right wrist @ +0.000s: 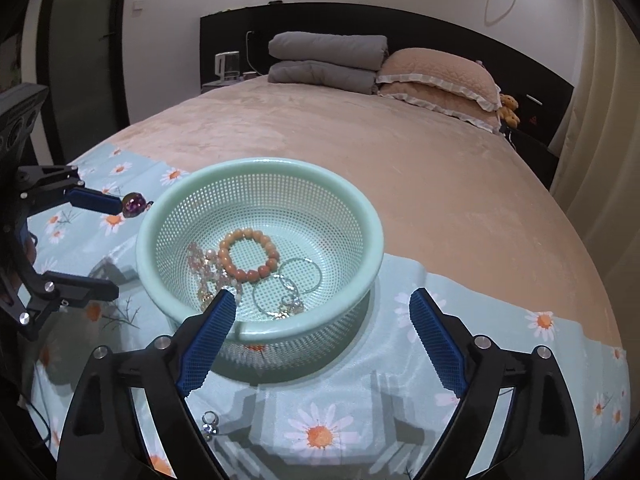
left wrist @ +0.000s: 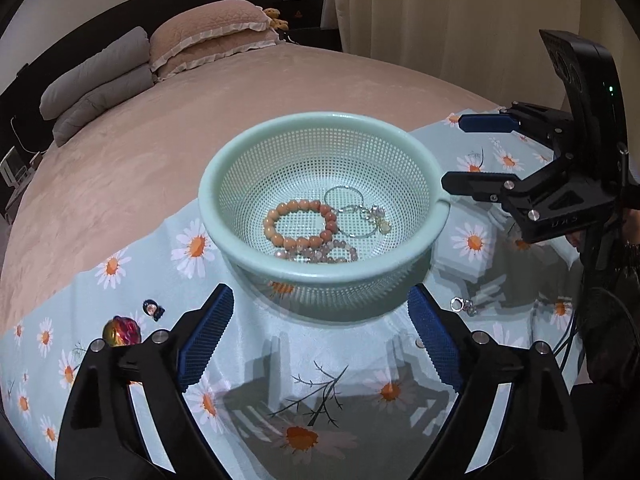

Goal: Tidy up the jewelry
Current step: 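Open both tools to drop the charm and ring into the basket, then grasp the pearl earring with the left tool while the right tool grasps a silver earring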

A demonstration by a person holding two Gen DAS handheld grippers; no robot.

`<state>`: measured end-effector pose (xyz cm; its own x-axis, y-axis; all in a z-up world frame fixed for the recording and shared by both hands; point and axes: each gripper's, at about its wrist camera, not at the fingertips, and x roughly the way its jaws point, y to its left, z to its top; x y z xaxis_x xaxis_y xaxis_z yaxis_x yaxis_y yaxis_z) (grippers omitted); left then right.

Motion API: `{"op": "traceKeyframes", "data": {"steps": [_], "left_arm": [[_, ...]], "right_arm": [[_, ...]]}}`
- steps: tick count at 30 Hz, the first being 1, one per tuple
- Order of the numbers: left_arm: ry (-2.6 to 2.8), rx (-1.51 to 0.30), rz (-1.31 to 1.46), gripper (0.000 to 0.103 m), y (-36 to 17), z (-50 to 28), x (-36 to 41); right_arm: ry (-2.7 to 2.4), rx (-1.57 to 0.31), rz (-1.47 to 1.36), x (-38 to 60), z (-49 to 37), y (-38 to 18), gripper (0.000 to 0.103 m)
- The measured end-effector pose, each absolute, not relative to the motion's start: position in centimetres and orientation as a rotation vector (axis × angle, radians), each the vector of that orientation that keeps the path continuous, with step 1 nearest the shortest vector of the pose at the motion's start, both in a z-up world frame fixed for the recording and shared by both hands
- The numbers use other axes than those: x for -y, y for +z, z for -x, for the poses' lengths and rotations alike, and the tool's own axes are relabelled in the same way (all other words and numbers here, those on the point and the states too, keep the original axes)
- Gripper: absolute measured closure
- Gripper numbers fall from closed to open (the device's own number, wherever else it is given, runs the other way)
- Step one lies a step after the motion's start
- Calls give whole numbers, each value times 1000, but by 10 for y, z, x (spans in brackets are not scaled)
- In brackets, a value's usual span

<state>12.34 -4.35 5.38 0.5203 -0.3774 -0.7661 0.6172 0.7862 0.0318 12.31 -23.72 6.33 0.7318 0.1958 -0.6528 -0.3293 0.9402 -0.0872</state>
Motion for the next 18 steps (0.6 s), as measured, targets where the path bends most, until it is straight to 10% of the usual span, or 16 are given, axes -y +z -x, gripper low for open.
{"op": "traceKeyframes", "data": {"steps": [18], "left_arm": [[-727,-956,-443,24,-8,-102,92]], "right_arm": [[384,-823,210,227,-86,6,19]]}}
